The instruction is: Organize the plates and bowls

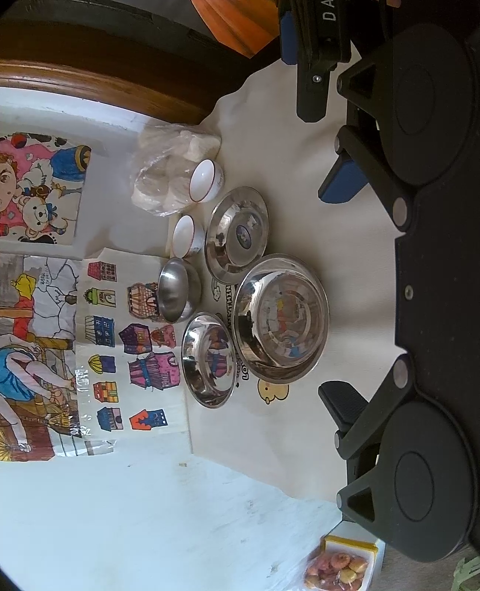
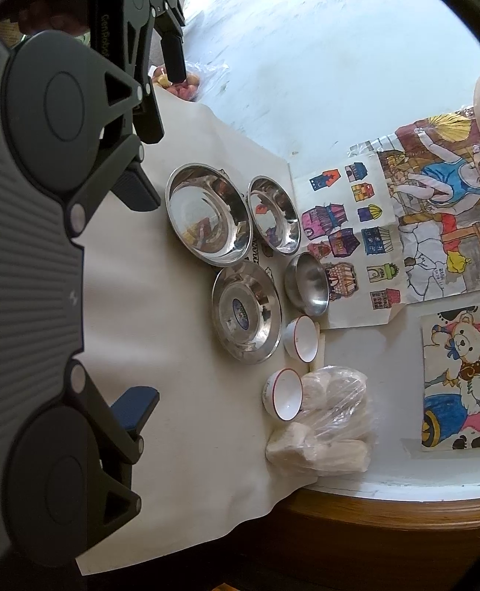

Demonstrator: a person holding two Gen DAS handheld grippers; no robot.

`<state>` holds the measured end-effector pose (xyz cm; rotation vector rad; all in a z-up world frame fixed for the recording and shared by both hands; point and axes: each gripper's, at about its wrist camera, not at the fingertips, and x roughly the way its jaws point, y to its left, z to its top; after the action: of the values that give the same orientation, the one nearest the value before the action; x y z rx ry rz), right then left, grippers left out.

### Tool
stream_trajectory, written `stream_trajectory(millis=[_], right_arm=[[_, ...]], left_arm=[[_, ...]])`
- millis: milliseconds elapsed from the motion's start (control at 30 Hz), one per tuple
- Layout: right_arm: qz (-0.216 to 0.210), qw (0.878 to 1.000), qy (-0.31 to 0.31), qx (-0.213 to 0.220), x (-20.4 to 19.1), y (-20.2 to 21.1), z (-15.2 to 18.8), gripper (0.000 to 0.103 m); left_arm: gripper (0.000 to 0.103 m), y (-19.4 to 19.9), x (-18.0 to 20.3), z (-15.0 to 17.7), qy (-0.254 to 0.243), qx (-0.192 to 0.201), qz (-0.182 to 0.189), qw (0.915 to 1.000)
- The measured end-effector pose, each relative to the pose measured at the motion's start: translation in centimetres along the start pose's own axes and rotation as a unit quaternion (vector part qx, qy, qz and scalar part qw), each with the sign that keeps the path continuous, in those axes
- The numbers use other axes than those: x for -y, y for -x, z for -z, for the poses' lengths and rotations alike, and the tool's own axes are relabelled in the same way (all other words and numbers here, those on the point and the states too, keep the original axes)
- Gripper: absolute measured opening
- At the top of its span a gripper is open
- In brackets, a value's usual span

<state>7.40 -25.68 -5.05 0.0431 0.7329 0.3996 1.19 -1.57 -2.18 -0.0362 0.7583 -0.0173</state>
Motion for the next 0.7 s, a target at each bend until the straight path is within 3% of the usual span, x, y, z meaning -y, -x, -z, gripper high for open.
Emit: stream_trajectory(millis=[267, 700], right_arm=[[0.001, 1.000, 0.001, -0.015, 0.4, -1.0, -0.6, 0.103], [-0.034, 0.997, 0.020, -0.066, 3.1, -5.8, -3.1, 0.103]], left_arm=[[0.102, -2.0, -0.3, -0.4, 0.009, -0.036, -0.017, 0.9992], [0.102, -7.3, -1.6, -2.2, 0.086, -0.090, -0.071, 0.9897]])
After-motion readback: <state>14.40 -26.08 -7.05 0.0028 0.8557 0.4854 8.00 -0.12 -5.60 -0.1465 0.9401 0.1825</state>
